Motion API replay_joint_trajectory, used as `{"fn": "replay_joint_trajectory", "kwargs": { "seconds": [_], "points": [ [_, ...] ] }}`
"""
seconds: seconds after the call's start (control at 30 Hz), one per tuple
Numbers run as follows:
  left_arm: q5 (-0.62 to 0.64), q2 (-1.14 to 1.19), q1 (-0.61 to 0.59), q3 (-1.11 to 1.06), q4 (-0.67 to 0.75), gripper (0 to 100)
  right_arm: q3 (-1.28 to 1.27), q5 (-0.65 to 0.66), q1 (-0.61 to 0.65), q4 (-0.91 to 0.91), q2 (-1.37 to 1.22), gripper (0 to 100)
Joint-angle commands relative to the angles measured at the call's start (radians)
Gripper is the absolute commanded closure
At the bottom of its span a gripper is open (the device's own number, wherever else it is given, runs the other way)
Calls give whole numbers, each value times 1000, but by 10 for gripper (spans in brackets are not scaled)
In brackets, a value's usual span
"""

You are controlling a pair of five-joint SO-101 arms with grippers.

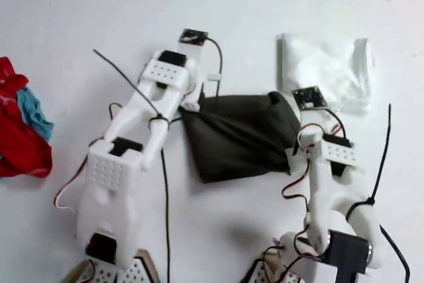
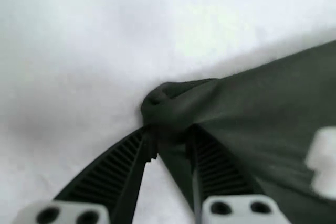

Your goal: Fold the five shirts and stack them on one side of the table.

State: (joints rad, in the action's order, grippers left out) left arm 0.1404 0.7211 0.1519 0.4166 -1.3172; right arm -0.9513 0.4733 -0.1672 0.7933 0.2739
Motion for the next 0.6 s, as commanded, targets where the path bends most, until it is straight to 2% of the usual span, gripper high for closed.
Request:
{"fn": "replay_joint_trajectory", "kwargs": {
  "seconds": [0.0, 0.27, 0.37, 0.47, 0.57],
  "points": [
    [-25, -9, -78, -2, -32, 895, 12, -40, 35, -15, 54, 981],
    [-44, -193, -49, -13, -186, 895, 261, -54, 48, 191, 44, 981],
    [-44, -305, -26, -24, -259, 895, 367, -110, 54, 226, 42, 979],
    [-48, -428, 8, -150, -252, 895, 442, -152, 87, 229, 41, 979],
    [-52, -559, 43, -395, -124, 895, 505, -193, 139, 229, -5, 980]
  ]
}}
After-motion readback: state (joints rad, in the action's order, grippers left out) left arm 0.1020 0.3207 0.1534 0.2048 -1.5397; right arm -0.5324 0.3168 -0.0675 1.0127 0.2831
